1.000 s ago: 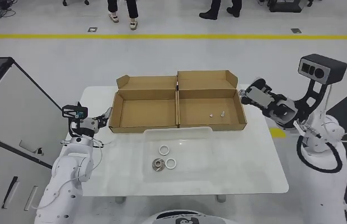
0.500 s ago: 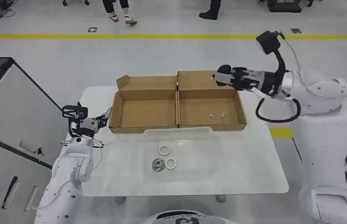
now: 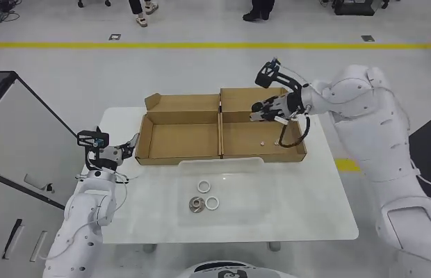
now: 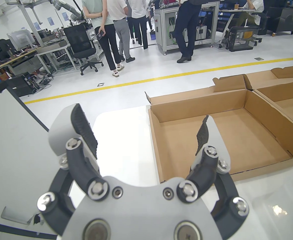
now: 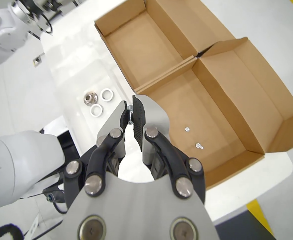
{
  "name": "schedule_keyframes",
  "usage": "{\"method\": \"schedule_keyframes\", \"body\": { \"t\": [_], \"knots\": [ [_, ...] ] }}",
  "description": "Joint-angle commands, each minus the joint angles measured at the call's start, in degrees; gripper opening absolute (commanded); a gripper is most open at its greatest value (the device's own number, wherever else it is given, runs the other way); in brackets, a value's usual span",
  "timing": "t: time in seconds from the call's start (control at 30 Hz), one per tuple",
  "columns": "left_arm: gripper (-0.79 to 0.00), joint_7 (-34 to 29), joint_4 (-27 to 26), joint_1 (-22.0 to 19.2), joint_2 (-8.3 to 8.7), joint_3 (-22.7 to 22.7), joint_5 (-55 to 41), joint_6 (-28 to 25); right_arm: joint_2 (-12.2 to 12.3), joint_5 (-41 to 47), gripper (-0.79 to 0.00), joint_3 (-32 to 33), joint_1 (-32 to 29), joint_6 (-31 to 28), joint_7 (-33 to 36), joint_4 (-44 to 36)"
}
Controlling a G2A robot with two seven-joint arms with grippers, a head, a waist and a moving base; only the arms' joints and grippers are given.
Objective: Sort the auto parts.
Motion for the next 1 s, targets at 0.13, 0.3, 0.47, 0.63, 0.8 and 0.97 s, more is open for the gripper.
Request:
{"method": "schedule_keyframes", "body": {
  "t": [0.13, 0.3, 0.47, 0.63, 0.8, 0.97],
  "knots": [
    [0.000, 0.0, 0.0, 0.0, 0.00, 0.0, 0.0, 0.0, 1.7, -1.0, -0.785, -12.5, 8.3, -1.2, -1.1, 5.9],
    [0.000, 0.0, 0.0, 0.0, 0.00, 0.0, 0.0, 0.0, 1.5, 1.0, -0.785, -22.5, 14.6, -2.4, -2.4, 11.0],
    [0.000, 0.0, 0.0, 0.0, 0.00, 0.0, 0.0, 0.0, -0.2, 1.1, -0.785, -32.1, 18.9, -3.7, -3.7, 15.6],
    [0.000, 0.0, 0.0, 0.0, 0.00, 0.0, 0.0, 0.0, -2.7, 0.7, -0.785, -38.2, 22.0, -5.0, -5.0, 21.1],
    [0.000, 0.0, 0.0, 0.0, 0.00, 0.0, 0.0, 0.0, -5.6, 0.2, -0.785, -41.9, 23.1, -6.5, -6.5, 27.4],
    [0.000, 0.0, 0.0, 0.0, 0.00, 0.0, 0.0, 0.0, -8.4, -0.6, -0.785, -44.2, 22.9, -7.7, -8.5, 33.6]
  ]
}}
